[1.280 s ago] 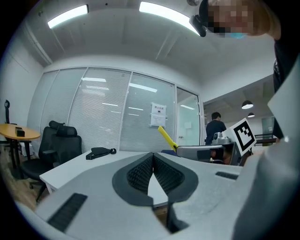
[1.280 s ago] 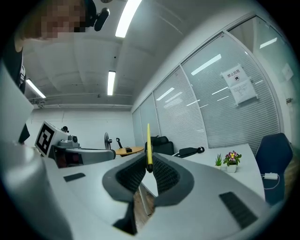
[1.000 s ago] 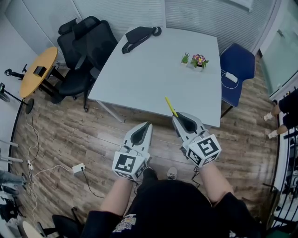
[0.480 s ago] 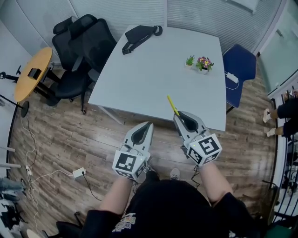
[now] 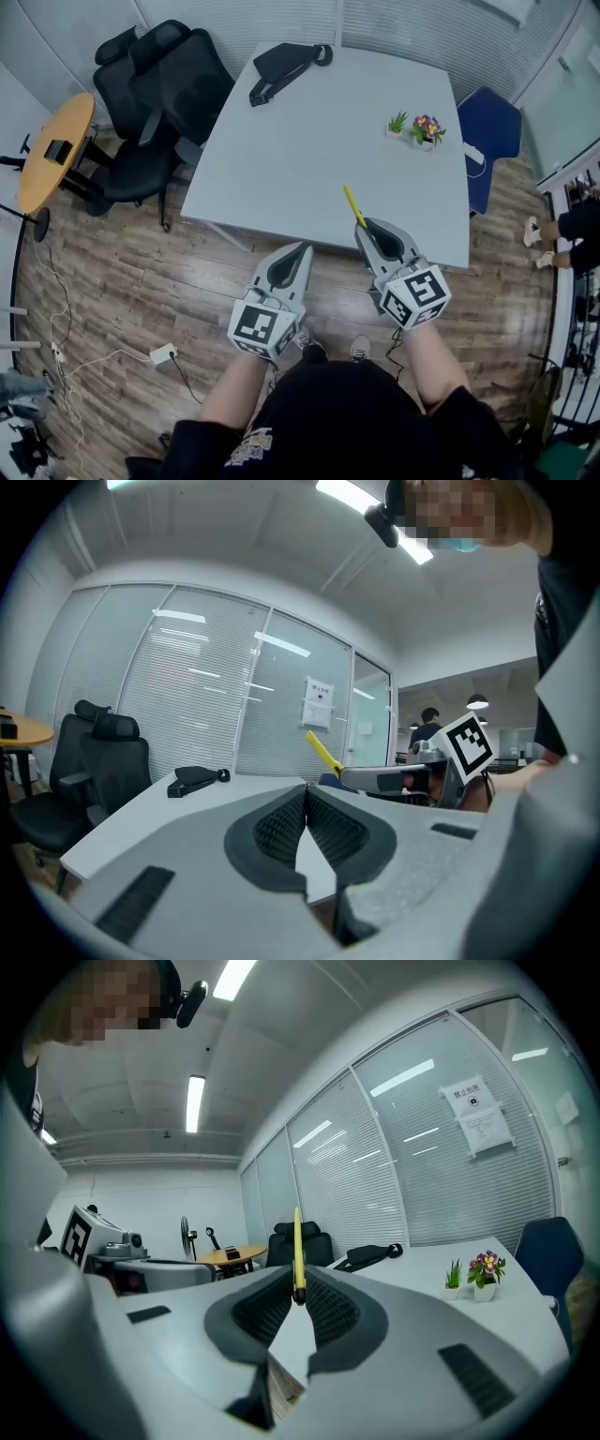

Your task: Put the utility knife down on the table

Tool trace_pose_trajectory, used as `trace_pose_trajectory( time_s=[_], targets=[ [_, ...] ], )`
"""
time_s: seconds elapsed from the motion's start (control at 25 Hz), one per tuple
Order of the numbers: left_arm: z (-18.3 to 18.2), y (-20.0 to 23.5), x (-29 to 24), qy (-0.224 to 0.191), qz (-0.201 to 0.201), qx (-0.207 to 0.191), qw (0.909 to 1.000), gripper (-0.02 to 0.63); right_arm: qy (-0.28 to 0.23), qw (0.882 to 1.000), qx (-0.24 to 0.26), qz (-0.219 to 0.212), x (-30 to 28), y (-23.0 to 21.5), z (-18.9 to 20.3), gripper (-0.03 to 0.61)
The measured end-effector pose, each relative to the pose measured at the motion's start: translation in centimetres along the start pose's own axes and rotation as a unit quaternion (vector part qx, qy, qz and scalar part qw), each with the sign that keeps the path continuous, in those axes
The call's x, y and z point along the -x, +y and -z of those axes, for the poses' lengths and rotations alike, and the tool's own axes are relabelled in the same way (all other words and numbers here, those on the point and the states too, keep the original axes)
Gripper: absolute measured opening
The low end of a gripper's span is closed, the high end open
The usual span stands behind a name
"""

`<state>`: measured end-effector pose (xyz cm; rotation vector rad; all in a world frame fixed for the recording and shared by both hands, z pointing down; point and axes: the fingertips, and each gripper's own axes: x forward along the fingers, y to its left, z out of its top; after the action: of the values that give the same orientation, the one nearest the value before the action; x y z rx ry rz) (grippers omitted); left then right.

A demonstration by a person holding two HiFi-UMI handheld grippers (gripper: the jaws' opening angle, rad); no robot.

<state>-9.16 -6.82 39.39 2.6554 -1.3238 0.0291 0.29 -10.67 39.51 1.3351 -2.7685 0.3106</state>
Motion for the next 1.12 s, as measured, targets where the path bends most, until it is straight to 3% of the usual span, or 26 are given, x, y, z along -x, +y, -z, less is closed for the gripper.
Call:
trace_pose_trajectory(
  time_s=[0.52,1.12],
  targets=[
    [0.4,4.8,0.1,0.005,0.036,0.009,0.9993,0.006,0.007,1.000,0.006,0.022,-5.3,2.0,0.1,0.049],
    [1.5,6.1,-4.2,0.017,0.020,0.020,0.9994,0.006,0.025,1.000,0.007,0.008,-9.1,-2.8,0.8,0.049]
  ],
)
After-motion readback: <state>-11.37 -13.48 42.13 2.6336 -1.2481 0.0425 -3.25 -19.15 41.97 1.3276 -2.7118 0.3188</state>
